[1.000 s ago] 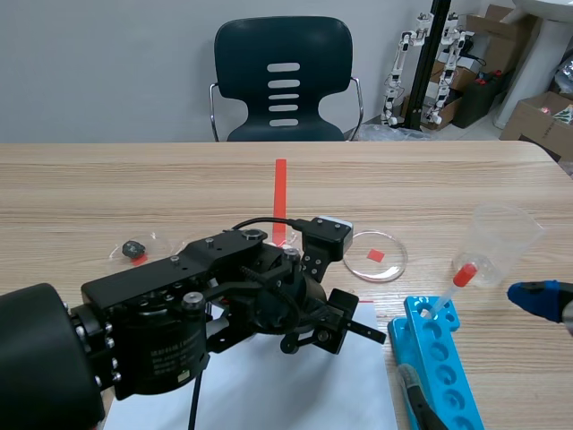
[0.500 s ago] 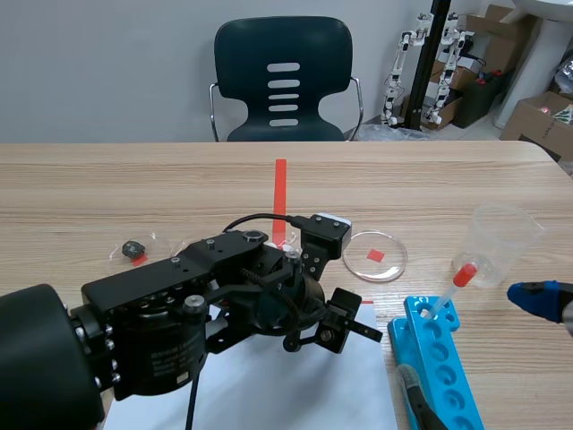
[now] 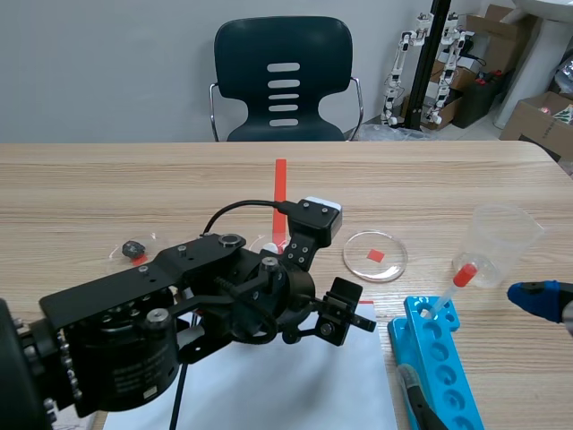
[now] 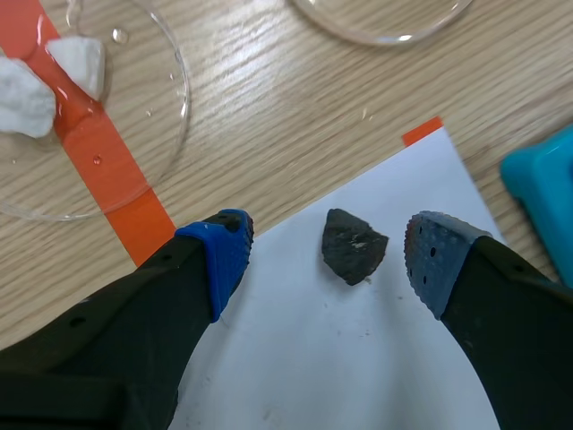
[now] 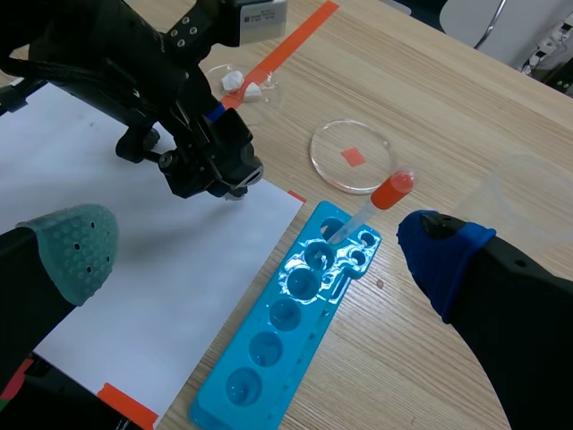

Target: Put the right mineral back

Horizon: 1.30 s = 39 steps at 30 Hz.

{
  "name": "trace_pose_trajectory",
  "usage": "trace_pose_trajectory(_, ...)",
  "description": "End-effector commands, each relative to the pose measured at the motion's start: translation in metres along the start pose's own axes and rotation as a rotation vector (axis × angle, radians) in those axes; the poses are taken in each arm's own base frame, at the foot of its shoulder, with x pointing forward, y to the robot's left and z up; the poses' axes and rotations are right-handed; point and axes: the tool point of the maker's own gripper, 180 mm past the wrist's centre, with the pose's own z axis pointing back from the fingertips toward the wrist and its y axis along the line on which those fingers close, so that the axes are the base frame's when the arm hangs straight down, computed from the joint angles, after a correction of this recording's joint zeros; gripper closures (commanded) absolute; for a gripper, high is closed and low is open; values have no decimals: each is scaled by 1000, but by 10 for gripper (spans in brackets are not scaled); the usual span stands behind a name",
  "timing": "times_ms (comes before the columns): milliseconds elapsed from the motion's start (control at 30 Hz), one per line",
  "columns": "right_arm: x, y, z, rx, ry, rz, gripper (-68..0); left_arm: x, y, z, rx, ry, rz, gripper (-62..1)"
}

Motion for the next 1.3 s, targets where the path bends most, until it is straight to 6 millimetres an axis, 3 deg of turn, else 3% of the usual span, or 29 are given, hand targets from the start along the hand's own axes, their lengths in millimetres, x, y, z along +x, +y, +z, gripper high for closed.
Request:
trace_pose_trajectory(0, 3, -1, 1, -2, -18, 0, -679, 14, -10, 6, -30, -59, 2, -384)
trace_pose_trajectory(67, 3, -1, 1, -2, -18, 0, -679, 18, -8, 10, -19, -92, 16, -437)
trace_pose_trajectory(167, 3, -1, 1, -2, -18, 0, -679, 18, -5, 15, 0, -119, 29, -596)
trace_pose_trajectory(200, 3, -1, 1, -2, -17, 0, -679, 18, -4, 15, 1, -126, 29, -623)
trace_pose_trajectory(1267, 3, -1, 1, -2, -18, 0, -679, 22, -1, 17, 7, -173, 24, -623)
